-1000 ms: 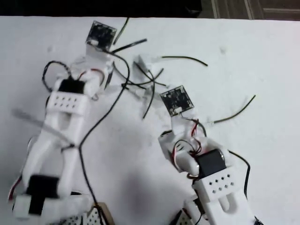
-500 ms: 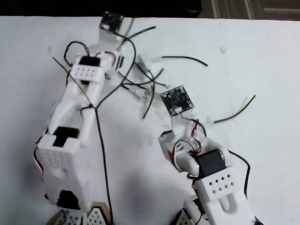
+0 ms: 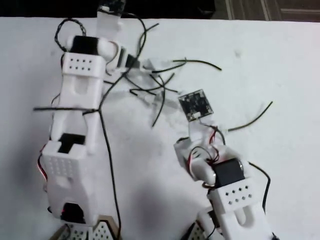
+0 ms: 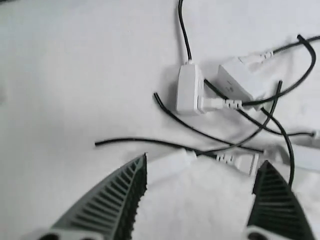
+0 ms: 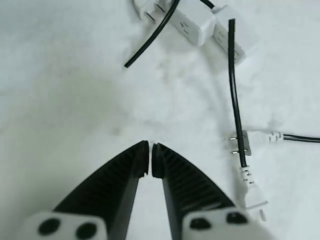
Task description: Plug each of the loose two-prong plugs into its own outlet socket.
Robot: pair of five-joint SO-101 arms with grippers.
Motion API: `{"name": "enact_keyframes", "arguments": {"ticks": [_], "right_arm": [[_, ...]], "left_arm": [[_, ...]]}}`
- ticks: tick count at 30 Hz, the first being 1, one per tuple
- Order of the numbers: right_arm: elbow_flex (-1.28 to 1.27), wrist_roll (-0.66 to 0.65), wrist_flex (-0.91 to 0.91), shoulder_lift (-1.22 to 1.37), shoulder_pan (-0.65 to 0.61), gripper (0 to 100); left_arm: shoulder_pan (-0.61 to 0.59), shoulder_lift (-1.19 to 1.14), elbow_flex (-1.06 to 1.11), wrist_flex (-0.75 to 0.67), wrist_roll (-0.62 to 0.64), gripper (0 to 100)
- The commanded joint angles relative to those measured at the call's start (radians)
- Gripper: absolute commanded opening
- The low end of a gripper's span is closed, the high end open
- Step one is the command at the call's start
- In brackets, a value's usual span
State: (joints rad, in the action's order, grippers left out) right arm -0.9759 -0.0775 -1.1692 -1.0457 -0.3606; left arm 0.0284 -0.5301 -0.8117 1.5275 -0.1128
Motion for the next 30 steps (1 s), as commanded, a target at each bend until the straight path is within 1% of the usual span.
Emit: {"name": "enact_keyframes", "arguments": {"ticks": [1, 3, 7, 12, 14, 17, 21, 26, 30], "right_arm": [[0.011, -0.049, 0.028, -0.012, 0.058, 2.0], [0.011, -0.057, 0.042, -0.012, 0.084, 2.1], [0.011, -0.063, 0.050, -0.010, 0.105, 2.1], [0.009, -0.063, 0.056, -0.010, 0.105, 2.2], [0.008, -0.063, 0.056, -0.010, 0.104, 4.4], [0.006, -0.063, 0.051, -0.010, 0.104, 8.1], [0.005, -0.063, 0.050, -0.010, 0.102, 8.4], [0.003, -0.063, 0.050, -0.010, 0.097, 8.4], [0.003, -0.063, 0.050, -0.010, 0.097, 8.4]], "left_arm": [[0.001, 0.021, -0.146, 0.215, 0.002, 34], [0.010, 0.021, -0.186, 0.262, 0.005, 33], [0.005, 0.036, -0.183, 0.262, -0.002, 27], [0.010, 0.160, -0.015, 0.261, -0.018, 26], [0.008, 0.232, 0.055, 0.247, -0.032, 26], [0.001, 0.300, 0.167, 0.190, -0.100, 30], [-0.035, 0.280, 0.308, 0.066, -0.183, 36], [-0.090, 0.122, 0.385, -0.126, -0.399, 36], [-0.137, -0.044, 0.324, -0.238, -0.509, 36]]}}
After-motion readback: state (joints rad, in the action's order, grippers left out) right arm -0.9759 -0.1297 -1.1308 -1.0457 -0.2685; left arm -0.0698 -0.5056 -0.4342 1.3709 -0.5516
